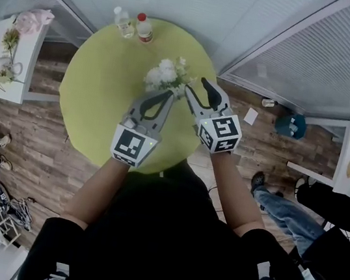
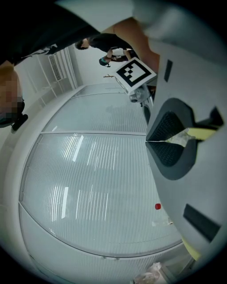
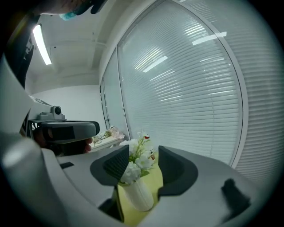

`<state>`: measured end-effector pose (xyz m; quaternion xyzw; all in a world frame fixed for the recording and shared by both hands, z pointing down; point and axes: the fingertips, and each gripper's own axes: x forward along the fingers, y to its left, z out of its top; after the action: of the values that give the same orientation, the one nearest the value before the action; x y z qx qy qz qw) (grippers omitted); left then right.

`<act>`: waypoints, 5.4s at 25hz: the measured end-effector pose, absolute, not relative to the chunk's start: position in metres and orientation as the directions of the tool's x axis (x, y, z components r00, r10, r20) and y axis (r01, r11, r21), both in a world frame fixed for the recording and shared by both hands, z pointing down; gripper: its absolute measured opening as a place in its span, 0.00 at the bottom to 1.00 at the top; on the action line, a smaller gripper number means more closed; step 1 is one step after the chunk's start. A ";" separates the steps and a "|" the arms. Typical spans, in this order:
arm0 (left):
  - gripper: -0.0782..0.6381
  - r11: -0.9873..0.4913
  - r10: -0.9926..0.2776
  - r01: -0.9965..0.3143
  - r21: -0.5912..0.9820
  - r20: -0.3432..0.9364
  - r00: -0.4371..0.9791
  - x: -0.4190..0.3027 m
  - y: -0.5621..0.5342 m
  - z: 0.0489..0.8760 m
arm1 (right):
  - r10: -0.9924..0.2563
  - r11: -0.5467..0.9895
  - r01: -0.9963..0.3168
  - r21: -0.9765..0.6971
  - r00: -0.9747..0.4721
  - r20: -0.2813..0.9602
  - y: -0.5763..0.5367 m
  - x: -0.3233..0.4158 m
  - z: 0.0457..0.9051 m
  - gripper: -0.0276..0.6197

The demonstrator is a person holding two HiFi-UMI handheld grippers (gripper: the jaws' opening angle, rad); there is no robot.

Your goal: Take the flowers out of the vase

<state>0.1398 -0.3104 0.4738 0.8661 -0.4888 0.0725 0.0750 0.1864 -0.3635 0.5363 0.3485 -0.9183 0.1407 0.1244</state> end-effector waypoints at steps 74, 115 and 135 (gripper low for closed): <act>0.13 -0.436 -0.900 -0.900 0.007 0.034 0.436 0.038 -0.202 0.338 | -0.560 0.824 -0.566 -0.040 -0.823 0.098 -0.277 0.109 0.387 0.09; 0.13 -0.631 -0.775 -0.776 0.004 0.040 0.631 -0.005 -0.133 0.371 | -0.739 0.665 -0.746 0.038 -0.649 0.183 -0.175 0.083 0.414 0.09; 0.13 -0.632 -0.757 -0.769 0.097 0.132 0.640 -0.007 -0.120 0.474 | -0.718 0.636 -0.768 -0.077 -0.625 0.307 -0.152 0.072 0.511 0.09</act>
<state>-0.0071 -0.1203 0.4737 0.9026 -0.4227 0.0393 0.0720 0.0719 -0.1516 0.5109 0.4146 -0.8958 0.1005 0.1248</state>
